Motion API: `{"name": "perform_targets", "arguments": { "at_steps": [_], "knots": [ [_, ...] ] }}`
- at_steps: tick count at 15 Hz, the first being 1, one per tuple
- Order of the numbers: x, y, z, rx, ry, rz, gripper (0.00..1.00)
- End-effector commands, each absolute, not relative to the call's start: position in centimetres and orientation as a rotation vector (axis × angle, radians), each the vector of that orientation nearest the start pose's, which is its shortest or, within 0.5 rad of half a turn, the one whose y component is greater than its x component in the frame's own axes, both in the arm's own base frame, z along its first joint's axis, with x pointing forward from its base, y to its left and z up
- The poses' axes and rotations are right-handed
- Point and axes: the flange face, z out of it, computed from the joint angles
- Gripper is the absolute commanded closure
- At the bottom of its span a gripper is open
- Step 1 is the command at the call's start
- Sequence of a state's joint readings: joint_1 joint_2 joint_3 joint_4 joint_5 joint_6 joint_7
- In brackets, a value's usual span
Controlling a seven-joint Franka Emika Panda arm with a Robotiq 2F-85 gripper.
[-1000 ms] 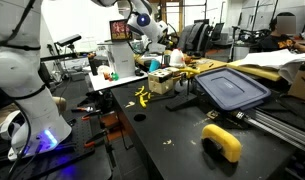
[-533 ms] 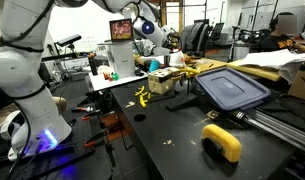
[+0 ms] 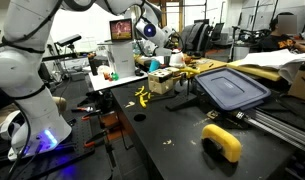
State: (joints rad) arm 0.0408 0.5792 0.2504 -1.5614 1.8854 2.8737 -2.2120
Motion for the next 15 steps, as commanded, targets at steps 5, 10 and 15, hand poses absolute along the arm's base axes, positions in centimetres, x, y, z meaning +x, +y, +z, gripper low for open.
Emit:
{"name": "perform_targets", "arguments": {
  "at_steps": [5, 10, 15],
  "knots": [
    [69.1, 13.3, 33.6, -2.243, -0.726, -1.493, 0.97],
    [68.5, 13.8, 32.7, -2.220, -0.678, -1.432, 0.97],
    [67.8, 14.0, 31.1, -2.221, -0.660, -1.374, 0.97]
  ]
}}
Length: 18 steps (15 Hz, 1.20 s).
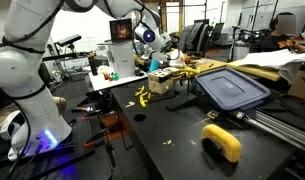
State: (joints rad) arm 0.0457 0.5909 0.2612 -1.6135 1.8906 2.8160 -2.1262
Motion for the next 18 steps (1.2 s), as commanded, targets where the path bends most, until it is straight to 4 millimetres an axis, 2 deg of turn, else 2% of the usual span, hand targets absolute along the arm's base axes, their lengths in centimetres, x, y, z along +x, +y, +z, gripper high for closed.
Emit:
{"name": "perform_targets", "arguments": {
  "at_steps": [1, 5, 10, 18],
  "knots": [
    [67.6, 14.0, 30.9, -2.227, -0.653, -1.361, 0.97],
    [67.2, 13.7, 30.2, -2.236, -0.645, -1.342, 0.97],
    [67.2, 12.1, 31.2, -2.265, -0.593, -1.389, 0.97],
    [66.8, 10.0, 32.3, -2.290, -0.401, -1.452, 0.97]
  ]
}}
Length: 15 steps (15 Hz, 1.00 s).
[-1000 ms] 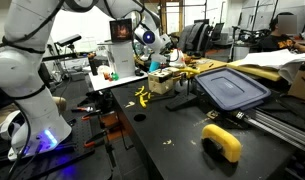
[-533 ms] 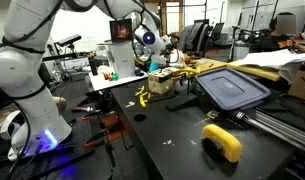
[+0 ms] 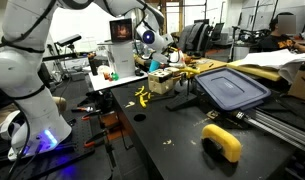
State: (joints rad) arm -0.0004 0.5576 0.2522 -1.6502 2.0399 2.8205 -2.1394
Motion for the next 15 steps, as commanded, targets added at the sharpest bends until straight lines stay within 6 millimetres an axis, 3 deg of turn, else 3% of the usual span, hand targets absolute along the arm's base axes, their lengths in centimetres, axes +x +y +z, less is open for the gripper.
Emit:
{"name": "perform_targets", "arguments": {
  "at_steps": [1, 7, 15],
  "knots": [
    [66.7, 9.8, 32.3, -2.297, -0.372, -1.458, 0.97],
    [65.8, 8.4, 32.1, -2.374, -0.243, -1.478, 0.97],
    [64.6, 8.2, 31.1, -2.469, -0.207, -1.461, 0.97]
  ]
}}
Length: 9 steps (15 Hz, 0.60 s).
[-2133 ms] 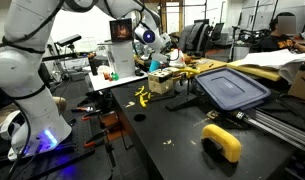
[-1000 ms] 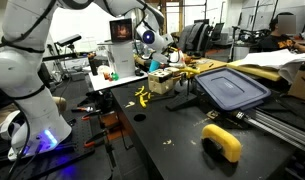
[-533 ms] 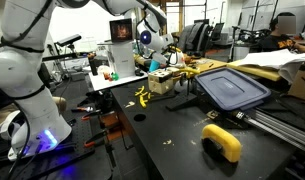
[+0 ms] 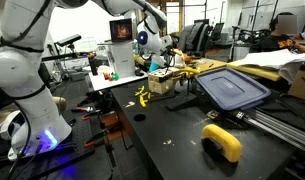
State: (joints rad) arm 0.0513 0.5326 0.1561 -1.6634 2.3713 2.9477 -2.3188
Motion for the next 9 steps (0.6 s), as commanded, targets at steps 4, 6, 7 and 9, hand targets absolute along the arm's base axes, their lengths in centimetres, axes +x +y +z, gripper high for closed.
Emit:
{"name": "perform_targets", "arguments": {
  "at_steps": [4, 6, 7, 9],
  "knots": [
    [63.9, 9.0, 31.0, -2.463, -0.198, -1.437, 0.97],
    [63.5, 9.4, 30.7, -2.457, -0.203, -1.417, 0.97],
    [63.3, 9.6, 30.5, -2.463, -0.203, -1.407, 0.97],
    [62.9, 10.0, 29.9, -2.469, -0.212, -1.389, 0.97]
  ]
}}
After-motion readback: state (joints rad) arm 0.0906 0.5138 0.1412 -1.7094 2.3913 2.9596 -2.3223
